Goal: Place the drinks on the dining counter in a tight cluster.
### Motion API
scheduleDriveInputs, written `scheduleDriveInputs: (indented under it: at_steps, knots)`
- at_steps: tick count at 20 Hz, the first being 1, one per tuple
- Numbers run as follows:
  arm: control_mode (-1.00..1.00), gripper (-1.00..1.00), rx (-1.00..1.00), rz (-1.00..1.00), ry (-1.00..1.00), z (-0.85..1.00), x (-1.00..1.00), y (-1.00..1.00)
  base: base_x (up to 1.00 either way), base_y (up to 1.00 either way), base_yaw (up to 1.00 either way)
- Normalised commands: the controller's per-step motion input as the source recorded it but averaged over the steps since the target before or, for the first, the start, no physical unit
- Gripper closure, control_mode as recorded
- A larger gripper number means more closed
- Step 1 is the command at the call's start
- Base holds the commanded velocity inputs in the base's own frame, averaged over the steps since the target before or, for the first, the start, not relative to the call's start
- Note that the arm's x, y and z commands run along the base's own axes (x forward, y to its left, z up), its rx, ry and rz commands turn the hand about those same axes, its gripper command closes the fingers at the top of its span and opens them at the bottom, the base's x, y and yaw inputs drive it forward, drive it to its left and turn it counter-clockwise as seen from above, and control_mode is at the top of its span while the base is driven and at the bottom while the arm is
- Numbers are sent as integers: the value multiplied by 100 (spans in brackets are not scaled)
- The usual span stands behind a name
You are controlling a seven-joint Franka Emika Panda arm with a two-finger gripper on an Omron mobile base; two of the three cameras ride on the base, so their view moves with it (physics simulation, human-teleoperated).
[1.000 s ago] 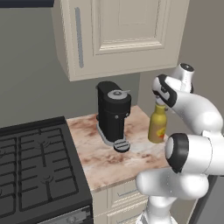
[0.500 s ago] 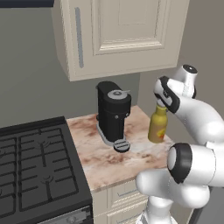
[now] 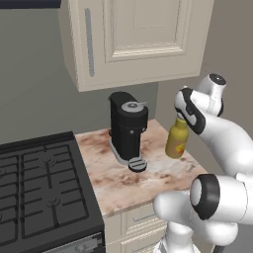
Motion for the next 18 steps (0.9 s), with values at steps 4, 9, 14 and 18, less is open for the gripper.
scheduleDriveInputs:
  at_steps: [4,9,14,18]
  knots:
    - [-100,100,0,0,0,28,-11,5,0,0,0]
    - [-100,100,4,0,0,18,-34,3,0,0,0]
    - [-100,100,7,-2,1,2,-41,2,0,0,0]
    - [-100,100,0,-1,0,3,-26,0,0,0,0]
